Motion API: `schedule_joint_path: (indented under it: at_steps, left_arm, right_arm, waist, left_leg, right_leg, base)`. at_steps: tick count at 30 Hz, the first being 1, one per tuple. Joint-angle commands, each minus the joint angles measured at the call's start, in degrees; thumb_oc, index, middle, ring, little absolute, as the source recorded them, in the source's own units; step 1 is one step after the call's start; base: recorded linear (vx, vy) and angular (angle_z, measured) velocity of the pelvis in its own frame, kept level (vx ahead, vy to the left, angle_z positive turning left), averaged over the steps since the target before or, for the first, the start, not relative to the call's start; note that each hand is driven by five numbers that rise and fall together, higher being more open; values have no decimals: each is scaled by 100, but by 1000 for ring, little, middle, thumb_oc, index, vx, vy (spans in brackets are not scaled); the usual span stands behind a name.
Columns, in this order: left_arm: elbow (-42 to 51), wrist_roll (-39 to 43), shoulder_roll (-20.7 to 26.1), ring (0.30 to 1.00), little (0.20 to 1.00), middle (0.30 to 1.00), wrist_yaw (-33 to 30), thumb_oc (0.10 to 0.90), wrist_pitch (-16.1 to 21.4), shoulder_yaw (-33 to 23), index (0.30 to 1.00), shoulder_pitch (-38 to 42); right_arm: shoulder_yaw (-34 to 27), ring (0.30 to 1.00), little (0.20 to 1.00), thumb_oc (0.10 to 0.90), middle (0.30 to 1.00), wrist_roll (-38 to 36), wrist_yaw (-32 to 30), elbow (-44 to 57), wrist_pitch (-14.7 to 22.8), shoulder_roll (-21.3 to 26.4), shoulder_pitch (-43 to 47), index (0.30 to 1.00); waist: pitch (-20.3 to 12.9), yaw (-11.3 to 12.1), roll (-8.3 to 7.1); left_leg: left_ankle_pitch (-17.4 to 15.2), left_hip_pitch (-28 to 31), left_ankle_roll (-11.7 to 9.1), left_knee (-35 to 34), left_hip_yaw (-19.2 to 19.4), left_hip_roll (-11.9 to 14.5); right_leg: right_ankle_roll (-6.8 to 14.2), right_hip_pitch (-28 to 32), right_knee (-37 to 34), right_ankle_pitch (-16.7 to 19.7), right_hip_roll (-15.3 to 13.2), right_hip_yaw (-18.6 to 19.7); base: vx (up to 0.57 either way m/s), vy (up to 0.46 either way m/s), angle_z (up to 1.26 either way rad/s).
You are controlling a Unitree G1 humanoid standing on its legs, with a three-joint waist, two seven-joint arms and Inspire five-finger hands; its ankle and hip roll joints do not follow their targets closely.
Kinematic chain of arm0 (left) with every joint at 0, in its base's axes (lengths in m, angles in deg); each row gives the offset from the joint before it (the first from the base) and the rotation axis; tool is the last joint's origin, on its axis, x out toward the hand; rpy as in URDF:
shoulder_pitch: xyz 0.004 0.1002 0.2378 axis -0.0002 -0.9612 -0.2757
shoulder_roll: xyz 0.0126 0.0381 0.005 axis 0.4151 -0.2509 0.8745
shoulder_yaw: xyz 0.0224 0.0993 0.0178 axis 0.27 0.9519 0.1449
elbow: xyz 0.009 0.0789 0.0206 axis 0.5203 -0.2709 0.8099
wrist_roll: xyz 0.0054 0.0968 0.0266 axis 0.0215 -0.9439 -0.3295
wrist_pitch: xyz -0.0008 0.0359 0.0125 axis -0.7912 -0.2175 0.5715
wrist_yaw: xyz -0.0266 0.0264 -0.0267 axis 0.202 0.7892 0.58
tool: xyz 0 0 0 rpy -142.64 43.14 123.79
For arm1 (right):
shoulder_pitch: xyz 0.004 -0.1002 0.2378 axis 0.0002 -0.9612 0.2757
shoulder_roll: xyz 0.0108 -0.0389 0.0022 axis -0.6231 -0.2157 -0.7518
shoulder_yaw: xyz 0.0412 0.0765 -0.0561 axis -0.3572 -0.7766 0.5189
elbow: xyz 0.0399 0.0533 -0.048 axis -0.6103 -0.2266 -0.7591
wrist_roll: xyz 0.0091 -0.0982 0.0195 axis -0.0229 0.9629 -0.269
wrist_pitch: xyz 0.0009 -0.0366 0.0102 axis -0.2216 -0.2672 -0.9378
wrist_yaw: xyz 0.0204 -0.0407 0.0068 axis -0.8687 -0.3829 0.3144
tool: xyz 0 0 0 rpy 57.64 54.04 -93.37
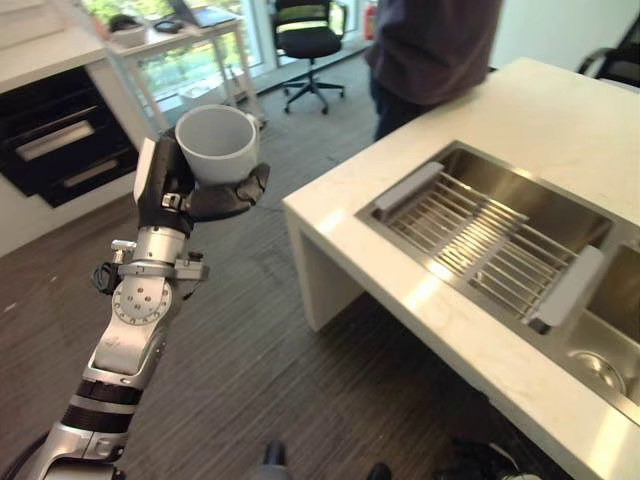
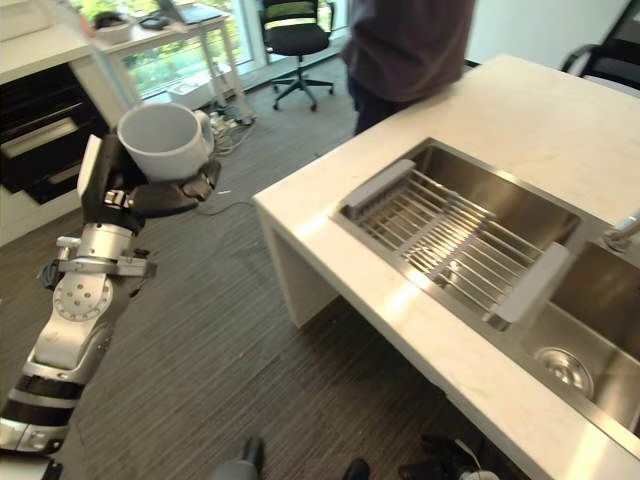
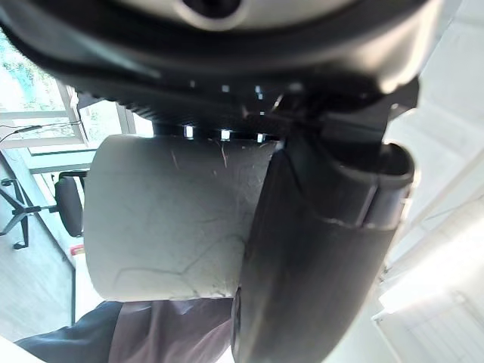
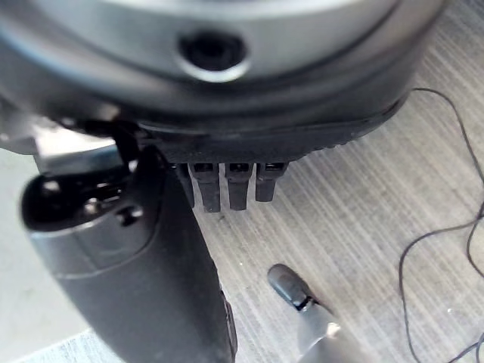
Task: Place the dishes in the dishwasher.
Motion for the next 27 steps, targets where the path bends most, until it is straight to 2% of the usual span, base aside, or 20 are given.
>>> schedule_joint_path:
  at_steps: [1,2,4,6,8,9,10,11,12,13,17,18,19,20,22,23,24,27]
  left_arm:
    - [797,163,-171,300,300,300,308,400,664,-110,300,728]
    - [854,116,-177,300,300,300,329,400,665,-65,300,781]
    - [928,0,-235,300,300,300,304,400,641,22,300,873]
    - [1004,-156,-251,300,300,300,270,400,596,1,300,909]
    - [1152,-114,-446,300,300,300,349,400,525,114,300,955]
    - [1090,-243,-472,300,300,300,349,400,547,246,300,993]
    - [1088,-249,-475,300,300,300,348,400,549,258,300,1010]
    - [1070,-293,-524,300,300,300,317,400,558,341,300,1037]
    - [959,-497,-582,300,300,300,208,400,575,505,300,1011]
    - [919,-669,-637,300,300,300,83,400,634,648,300,1009]
    - [911,-680,-632,300,300,300,71,400,640,658,300,1013]
    - [867,-869,-660,300,300,300,22,400,685,812,300,1022]
    - [813,-991,-694,300,300,300,-8,400,744,878,300,952]
    - [559,-853,-838,300,300,300,97,400,718,1051,300,781]
    - [560,-852,-837,300,300,300,97,400,718,1051,300,779]
    - [539,-829,-888,300,300,300,40,400,712,1033,300,621]
    - [543,-788,-902,300,300,300,48,400,704,994,300,514]
    - [607,-671,-844,300,300,300,122,400,675,767,300,67]
  right_arm:
    - [-50,900,900,800,900,-497,-5,-58,60,-296,-208,900]
    - [-117,900,900,800,900,-615,-43,46,75,-313,-265,900]
    - [-242,900,900,800,900,-916,-69,276,96,-395,-410,900]
    - [-665,900,900,800,900,-1806,-127,447,140,-507,-486,900]
    - [-844,900,900,800,900,-2119,-183,570,134,-652,-514,900]
    - [-974,900,900,800,900,-2489,-319,675,210,-721,-380,900]
    - [-983,900,900,800,900,-2498,-330,680,210,-726,-373,900]
    - [-998,900,900,800,900,-2581,-356,765,235,-818,-357,900]
    - [-1152,900,900,800,900,-3085,-425,894,303,-969,-383,900]
    - [-1117,900,900,800,900,-3355,-385,1003,335,-1071,-387,900]
    - [-1113,900,900,800,900,-3362,-386,1006,336,-1077,-391,900]
    - [-975,900,900,800,900,-3544,-376,1009,375,-1218,-247,900]
    - [-1009,900,900,800,900,-3807,-474,1128,434,-1130,-226,900]
    - [-918,900,900,800,900,-3907,-330,1060,304,-1145,-384,900]
    - [-917,900,900,800,900,-3907,-331,1062,304,-1146,-387,900]
    - [-859,900,900,800,900,-3818,-301,1027,283,-1170,-516,900]
    - [-835,900,900,800,900,-3779,-305,988,278,-1166,-511,900]
    - [-804,900,900,800,900,-3600,-341,771,229,-1118,-375,900]
  waist:
    - [-738,-570,130]
    - [-804,-665,143]
    - [-881,-738,148]
    - [-894,-762,163]
    - [-926,-643,176]
    - [-872,-541,157]
    - [-872,-536,142]
    - [-838,-514,97]
    - [-776,-619,50]
    - [-702,-787,17]
    - [-737,-756,3]
    - [-698,-904,53]
    - [-672,-1090,85]
    - [-597,-1152,20]
    - [-595,-1164,18]
    - [-605,-1093,-56]
    - [-627,-1084,-80]
    - [-740,-1065,-120]
  left_leg:
    - [-60,460,244,70,467,248]
    - [-70,572,176,10,681,303]
    - [-136,614,112,-174,743,281]
    - [-102,490,150,-473,874,250]
    - [-245,426,312,-722,838,-25]
    - [-323,298,504,-825,670,-312]
    - [-331,294,534,-841,666,-350]
    - [-383,253,656,-908,640,-503]
    - [-507,209,826,-969,406,-711]
    - [-457,184,897,-994,300,-817]
    - [-443,152,901,-999,335,-828]
    - [-444,132,939,-1028,74,-903]
    - [-456,111,1006,-1028,-270,-1060]
    - [-453,149,1077,-1028,-836,-1340]
    - [-452,150,1078,-1028,-847,-1343]
    - [-463,182,1103,-1028,-873,-1366]
    - [-462,218,1114,-1028,-908,-1384]
    - [-505,428,1107,-1028,-858,-1363]
  right_leg:
    - [542,-65,194,-677,-351,-58]
    - [567,-59,169,-608,-425,-239]
    - [689,-69,155,-346,-627,-495]
    - [904,-56,96,6,-850,-664]
    - [1113,-16,52,263,-1078,-785]
    - [1244,-43,73,452,-1267,-683]
    - [1269,-56,86,472,-1306,-681]
    - [1341,-69,182,483,-1392,-601]
    - [1428,-115,342,406,-1387,-6]
    - [1399,-380,479,371,-1249,739]
    - [1392,-459,518,362,-1265,785]
    - [1410,-595,497,141,-927,1658]
    - [1294,-757,532,-243,-319,2946]
    - [1134,-873,570,-326,75,3531]
    - [1135,-865,569,-329,71,3521]
    - [1166,-726,547,-294,-74,3383]
    - [1159,-596,455,-295,-77,3392]
    - [1112,-297,311,-276,-73,3275]
  base:
    - [-189,213,160]
    - [-78,184,202]
    - [-114,317,160]
    - [-57,388,101]
    - [67,524,96]
    - [98,478,59]
    - [104,452,62]
    - [150,331,102]
    - [182,420,87]
    - [146,287,82]
    - [33,63,76]
    - [280,319,-30]
    - [483,448,45]
    - [376,304,152]
    - [101,44,168]
    - [22,-52,173]
    - [38,-73,199]
    - [49,-41,44]
